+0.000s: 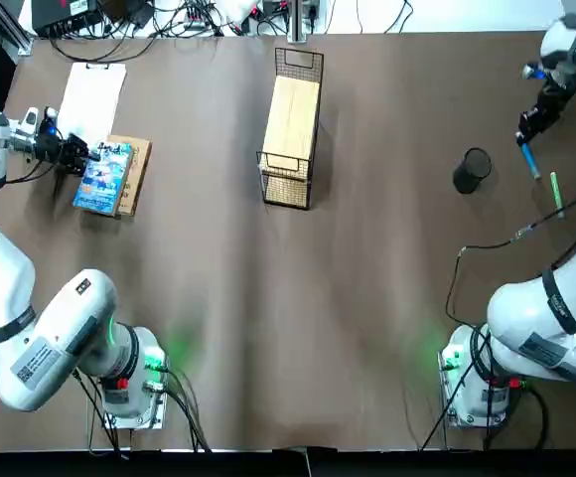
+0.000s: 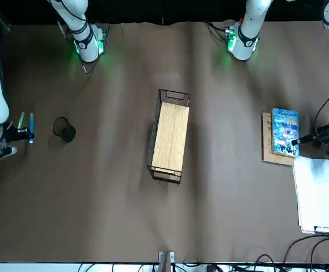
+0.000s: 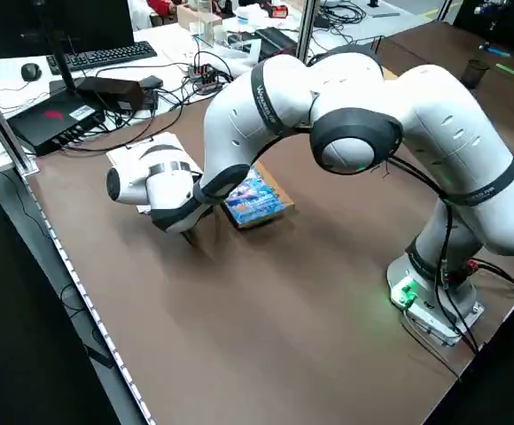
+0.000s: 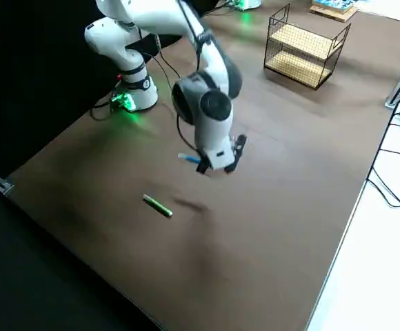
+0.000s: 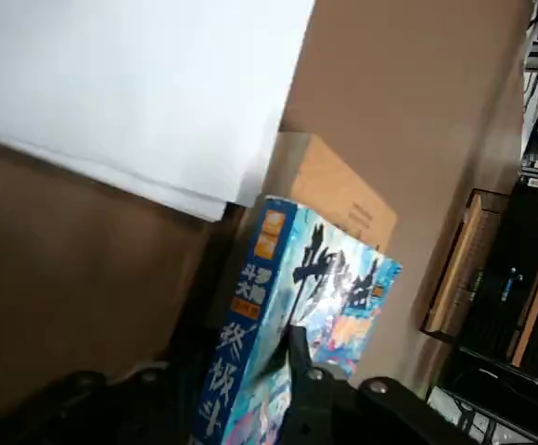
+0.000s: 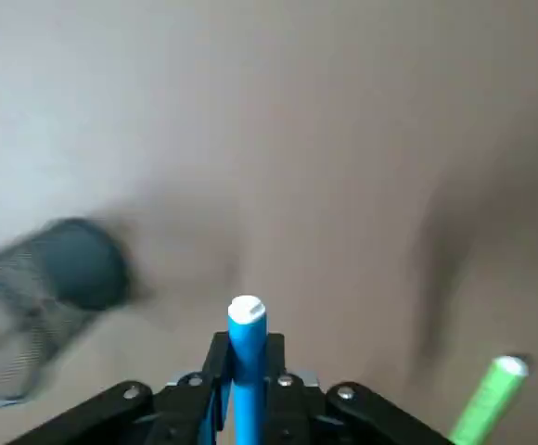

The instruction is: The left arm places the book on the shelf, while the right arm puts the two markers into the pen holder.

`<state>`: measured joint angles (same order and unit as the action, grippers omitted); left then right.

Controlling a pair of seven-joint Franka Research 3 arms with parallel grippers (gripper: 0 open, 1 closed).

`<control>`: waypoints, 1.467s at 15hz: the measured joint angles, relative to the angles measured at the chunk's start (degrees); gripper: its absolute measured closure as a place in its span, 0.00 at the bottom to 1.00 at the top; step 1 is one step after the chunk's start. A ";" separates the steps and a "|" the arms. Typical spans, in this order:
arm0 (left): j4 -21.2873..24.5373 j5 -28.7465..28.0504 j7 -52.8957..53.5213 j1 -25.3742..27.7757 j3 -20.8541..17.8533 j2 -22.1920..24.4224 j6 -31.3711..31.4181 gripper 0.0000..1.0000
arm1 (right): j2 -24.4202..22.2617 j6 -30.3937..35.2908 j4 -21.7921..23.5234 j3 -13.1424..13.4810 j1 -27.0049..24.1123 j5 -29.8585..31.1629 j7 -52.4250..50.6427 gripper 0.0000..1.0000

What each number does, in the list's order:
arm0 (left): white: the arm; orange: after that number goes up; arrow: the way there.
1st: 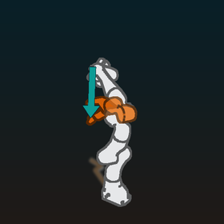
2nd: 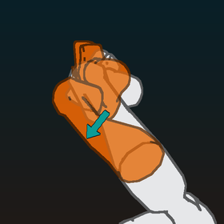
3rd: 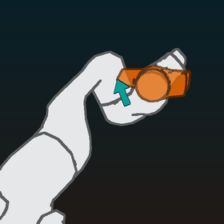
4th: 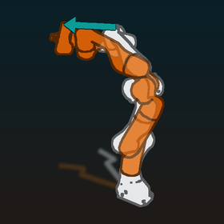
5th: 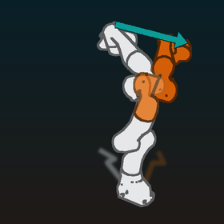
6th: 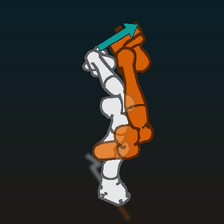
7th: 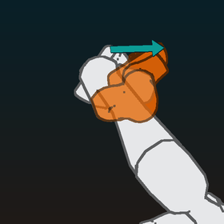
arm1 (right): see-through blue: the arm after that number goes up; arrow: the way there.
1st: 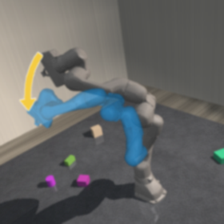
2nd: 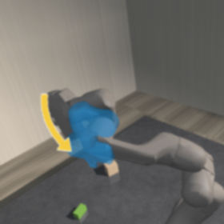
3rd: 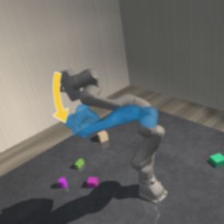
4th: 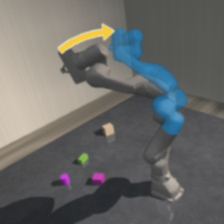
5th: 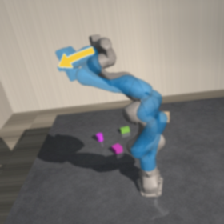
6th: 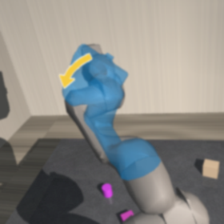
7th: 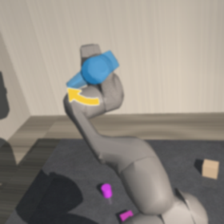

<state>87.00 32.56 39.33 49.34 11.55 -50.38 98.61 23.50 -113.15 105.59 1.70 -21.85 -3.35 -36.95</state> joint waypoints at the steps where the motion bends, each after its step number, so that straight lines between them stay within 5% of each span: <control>1: -0.08 0.00 -0.49 -0.04 0.13 0.11 -0.19 0.67 | -1.33 2.73 -0.05 -0.76 0.07 -3.34 -0.33 0.82; 6: -0.85 -1.47 -4.85 -0.15 0.51 1.75 -1.89 0.75 | -4.14 12.75 0.03 -0.98 -0.87 -23.75 -13.76 0.82; 11: -1.97 -1.71 -12.88 0.91 5.45 8.61 -7.13 0.77 | -0.37 23.55 1.24 -0.39 -10.35 -44.97 -42.15 0.82; 17: -1.07 1.06 -17.24 2.72 16.34 10.07 -14.65 0.77 | 10.11 29.98 1.57 -0.37 -14.45 -56.13 -61.36 0.82; 22: 0.83 9.51 -17.24 -2.57 21.74 8.52 -16.90 0.77 | 11.40 30.43 1.43 -0.50 -14.47 -56.53 -64.99 0.81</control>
<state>87.83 42.07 22.09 46.77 33.29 -41.86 81.70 34.90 -82.72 107.02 1.20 -36.32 -59.88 -101.94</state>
